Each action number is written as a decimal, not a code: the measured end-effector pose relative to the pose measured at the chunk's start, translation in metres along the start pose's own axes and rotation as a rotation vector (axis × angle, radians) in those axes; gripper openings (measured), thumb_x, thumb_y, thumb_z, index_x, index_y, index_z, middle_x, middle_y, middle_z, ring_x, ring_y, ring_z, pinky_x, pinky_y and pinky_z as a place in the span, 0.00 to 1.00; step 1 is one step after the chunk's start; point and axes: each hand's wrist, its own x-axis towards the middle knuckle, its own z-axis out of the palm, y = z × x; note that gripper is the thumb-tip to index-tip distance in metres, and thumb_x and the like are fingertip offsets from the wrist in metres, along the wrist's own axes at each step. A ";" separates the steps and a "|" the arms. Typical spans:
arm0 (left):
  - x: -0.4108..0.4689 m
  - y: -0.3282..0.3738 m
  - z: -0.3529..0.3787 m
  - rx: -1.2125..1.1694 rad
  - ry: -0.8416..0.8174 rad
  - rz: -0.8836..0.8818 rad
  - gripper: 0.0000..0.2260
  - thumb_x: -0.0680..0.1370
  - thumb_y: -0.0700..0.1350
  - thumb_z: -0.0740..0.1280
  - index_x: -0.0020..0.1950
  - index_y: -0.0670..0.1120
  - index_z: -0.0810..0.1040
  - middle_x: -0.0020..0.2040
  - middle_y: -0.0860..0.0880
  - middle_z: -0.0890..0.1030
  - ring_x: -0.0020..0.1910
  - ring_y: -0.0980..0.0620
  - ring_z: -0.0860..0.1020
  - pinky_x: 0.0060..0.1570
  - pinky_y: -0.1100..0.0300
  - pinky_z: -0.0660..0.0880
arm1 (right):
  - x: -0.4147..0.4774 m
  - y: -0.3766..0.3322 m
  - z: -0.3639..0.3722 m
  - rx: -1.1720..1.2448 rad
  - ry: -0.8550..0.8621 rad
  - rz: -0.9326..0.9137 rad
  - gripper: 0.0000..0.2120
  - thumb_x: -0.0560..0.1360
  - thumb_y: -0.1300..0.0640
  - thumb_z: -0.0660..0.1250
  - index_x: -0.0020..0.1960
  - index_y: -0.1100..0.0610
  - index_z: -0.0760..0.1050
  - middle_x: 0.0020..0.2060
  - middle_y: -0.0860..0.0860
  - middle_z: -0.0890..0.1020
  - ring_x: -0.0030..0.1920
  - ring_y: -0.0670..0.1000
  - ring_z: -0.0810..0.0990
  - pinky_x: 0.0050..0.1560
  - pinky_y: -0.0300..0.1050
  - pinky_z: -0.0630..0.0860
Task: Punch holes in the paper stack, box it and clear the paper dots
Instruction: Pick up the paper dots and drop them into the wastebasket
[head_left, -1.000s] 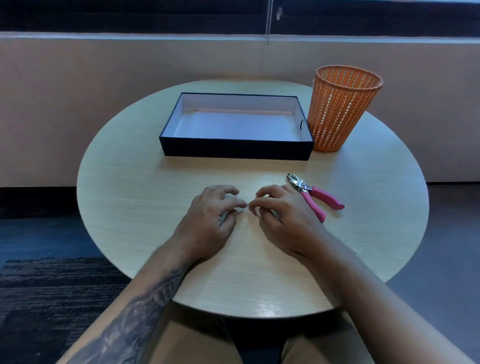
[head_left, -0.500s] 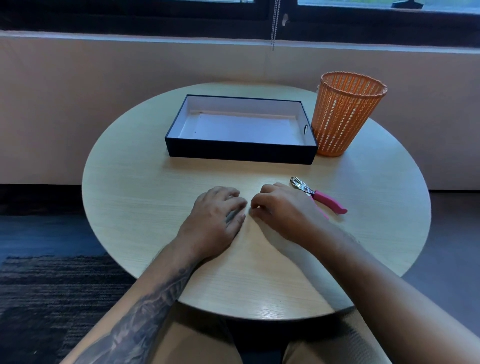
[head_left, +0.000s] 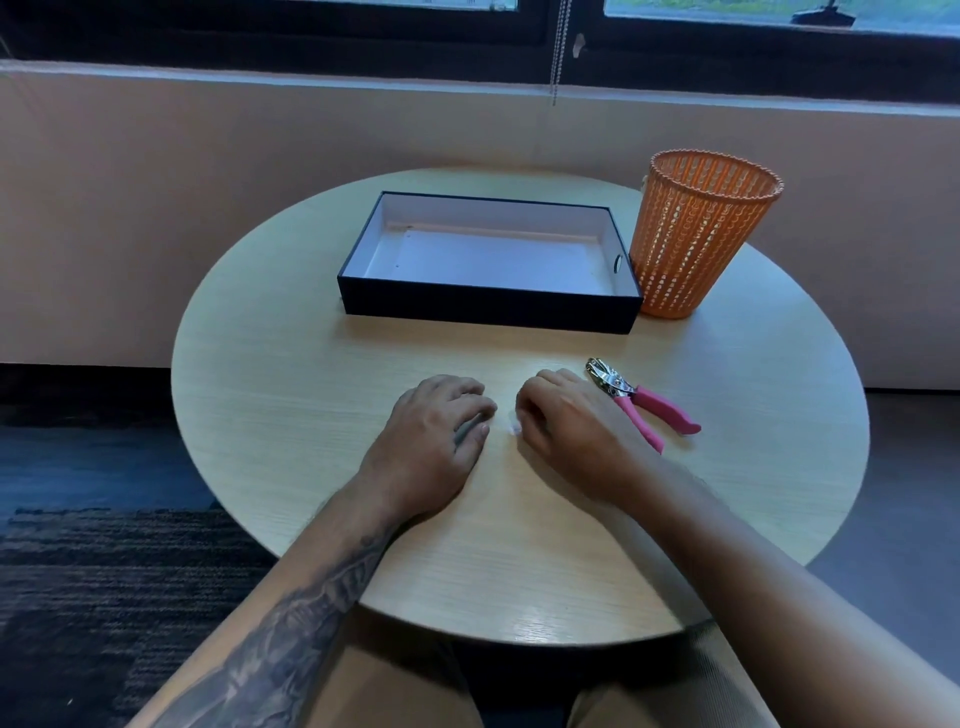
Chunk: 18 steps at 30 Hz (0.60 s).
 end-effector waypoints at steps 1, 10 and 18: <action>0.000 0.000 0.000 -0.011 0.004 -0.004 0.13 0.80 0.51 0.62 0.61 0.52 0.81 0.65 0.54 0.78 0.68 0.55 0.70 0.68 0.53 0.65 | -0.001 0.002 -0.003 0.058 0.019 0.033 0.05 0.78 0.56 0.64 0.43 0.54 0.75 0.38 0.47 0.78 0.41 0.49 0.74 0.44 0.50 0.75; 0.056 0.019 -0.018 -0.185 0.122 -0.031 0.11 0.77 0.49 0.63 0.55 0.51 0.82 0.56 0.56 0.82 0.58 0.53 0.78 0.60 0.49 0.75 | 0.014 0.026 -0.060 0.327 0.119 0.228 0.04 0.79 0.57 0.66 0.45 0.53 0.77 0.38 0.46 0.80 0.38 0.43 0.77 0.39 0.38 0.71; 0.185 0.072 -0.030 -0.156 0.172 0.112 0.09 0.78 0.47 0.66 0.57 0.50 0.82 0.58 0.53 0.81 0.60 0.50 0.77 0.59 0.52 0.74 | 0.048 0.074 -0.146 0.228 0.304 0.243 0.05 0.80 0.56 0.66 0.45 0.51 0.77 0.37 0.45 0.80 0.36 0.42 0.77 0.38 0.40 0.74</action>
